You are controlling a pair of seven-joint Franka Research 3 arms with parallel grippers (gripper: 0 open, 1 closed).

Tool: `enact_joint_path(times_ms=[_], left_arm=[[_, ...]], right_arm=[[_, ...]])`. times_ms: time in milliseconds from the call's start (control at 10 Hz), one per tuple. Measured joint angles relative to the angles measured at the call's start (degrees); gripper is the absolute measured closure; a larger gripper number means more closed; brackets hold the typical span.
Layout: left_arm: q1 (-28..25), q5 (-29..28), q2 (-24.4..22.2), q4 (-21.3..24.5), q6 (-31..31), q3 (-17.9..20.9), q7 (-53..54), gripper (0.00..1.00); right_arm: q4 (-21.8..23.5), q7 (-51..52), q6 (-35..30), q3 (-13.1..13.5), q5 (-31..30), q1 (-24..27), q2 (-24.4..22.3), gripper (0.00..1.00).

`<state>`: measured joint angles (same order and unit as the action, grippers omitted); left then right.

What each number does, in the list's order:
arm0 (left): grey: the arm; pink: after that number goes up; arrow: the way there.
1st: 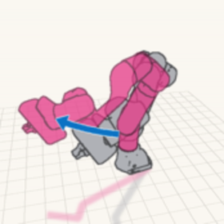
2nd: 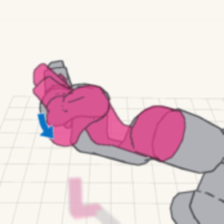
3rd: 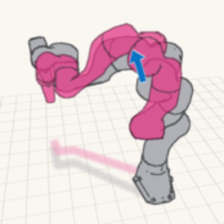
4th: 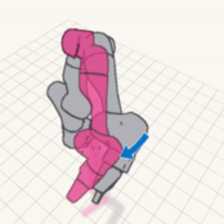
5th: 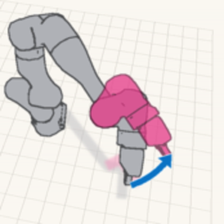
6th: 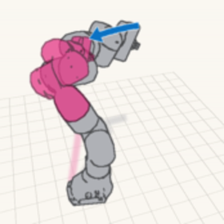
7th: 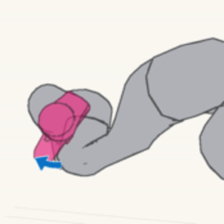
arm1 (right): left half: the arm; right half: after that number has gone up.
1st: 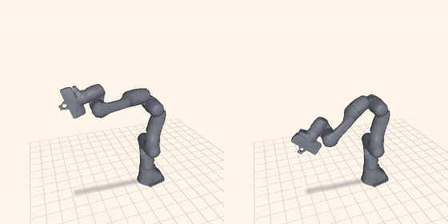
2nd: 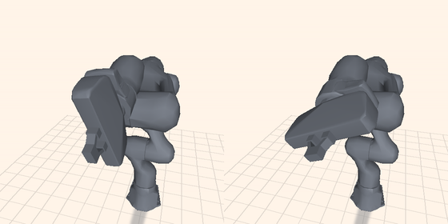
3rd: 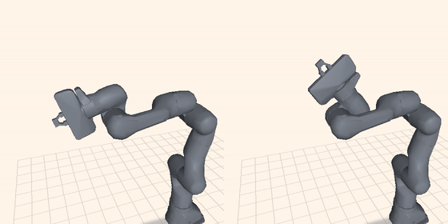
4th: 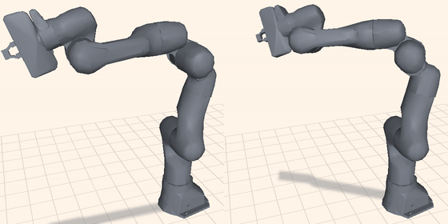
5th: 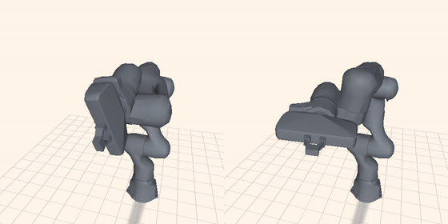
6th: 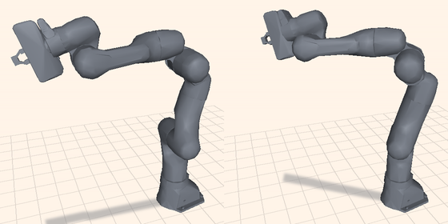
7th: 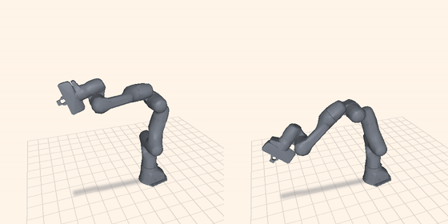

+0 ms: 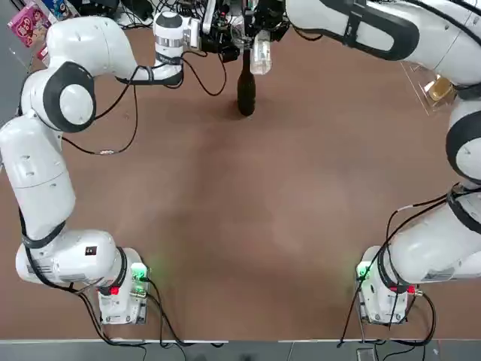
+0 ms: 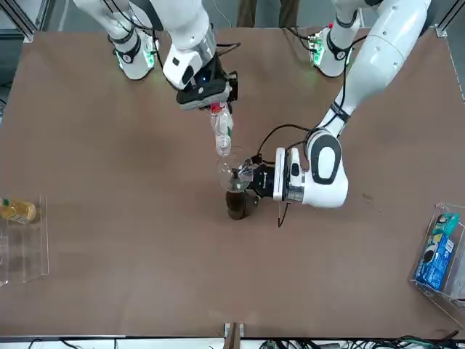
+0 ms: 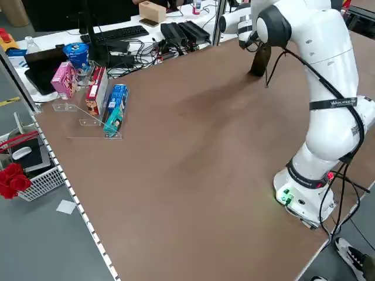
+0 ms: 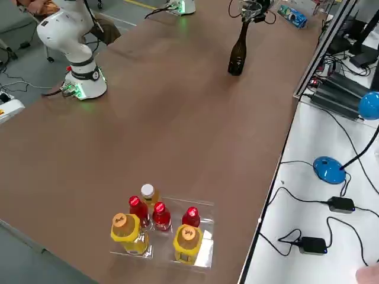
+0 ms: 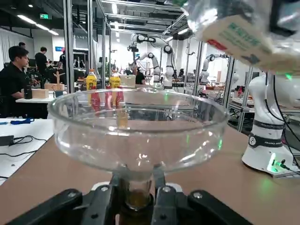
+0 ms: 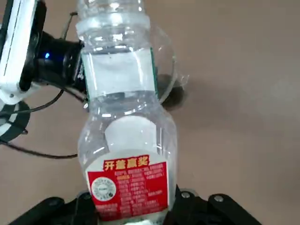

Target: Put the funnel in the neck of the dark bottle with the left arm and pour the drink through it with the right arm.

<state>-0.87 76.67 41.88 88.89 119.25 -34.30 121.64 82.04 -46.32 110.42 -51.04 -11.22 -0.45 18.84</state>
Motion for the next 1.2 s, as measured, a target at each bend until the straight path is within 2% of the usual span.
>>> enact_joint_path(times_ms=[300,500,600,900,1000,1200], left_arm=[[0.4,0.0,0.3,-0.4,0.0,0.0,0.2,0.23],[0.4,0.0,0.4,-0.5,0.0,0.0,0.2,0.20],[0.4,0.0,0.4,-0.6,0.0,0.0,0.2,0.20],[-0.1,-1.5,0.4,-0.7,0.0,0.3,2.8,0.07],[-1.1,-4.1,0.4,-0.9,-0.1,0.3,3.5,0.01],[-5.0,-11.8,0.3,-1.1,-4.1,0.3,3.5,0.00]], right_arm=[[2.0,7.6,3.8,4.6,0.0,0.6,-1.3,0.53],[2.0,14.2,4.5,8.1,1.1,0.9,-1.5,0.53],[2.1,19.2,5.0,10.7,3.4,0.9,-1.9,0.53],[2.5,41.1,5.7,22.3,16.4,1.2,-4.0,0.53],[3.4,48.5,5.6,25.9,20.4,1.3,-4.7,0.53],[6.9,63.2,5.6,32.1,28.1,1.3,-6.9,0.53]])
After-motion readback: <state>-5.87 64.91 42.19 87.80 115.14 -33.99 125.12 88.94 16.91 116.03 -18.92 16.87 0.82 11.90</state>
